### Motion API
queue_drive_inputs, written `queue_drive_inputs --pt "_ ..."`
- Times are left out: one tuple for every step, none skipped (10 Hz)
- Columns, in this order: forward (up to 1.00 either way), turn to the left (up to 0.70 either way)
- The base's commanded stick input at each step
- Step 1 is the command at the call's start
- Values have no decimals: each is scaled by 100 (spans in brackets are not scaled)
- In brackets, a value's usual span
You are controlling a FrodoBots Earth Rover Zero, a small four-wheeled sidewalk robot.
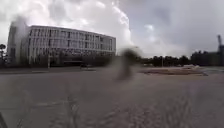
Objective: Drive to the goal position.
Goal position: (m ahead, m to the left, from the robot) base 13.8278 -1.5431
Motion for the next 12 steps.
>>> queue_drive_inputs --pt "70 0" --pt "70 0" --pt "70 0" --pt "70 0" --pt "70 0" --pt "70 0" --pt "70 0" --pt "70 0" --pt "70 0" --pt "70 0" --pt "70 0" --pt "70 0"
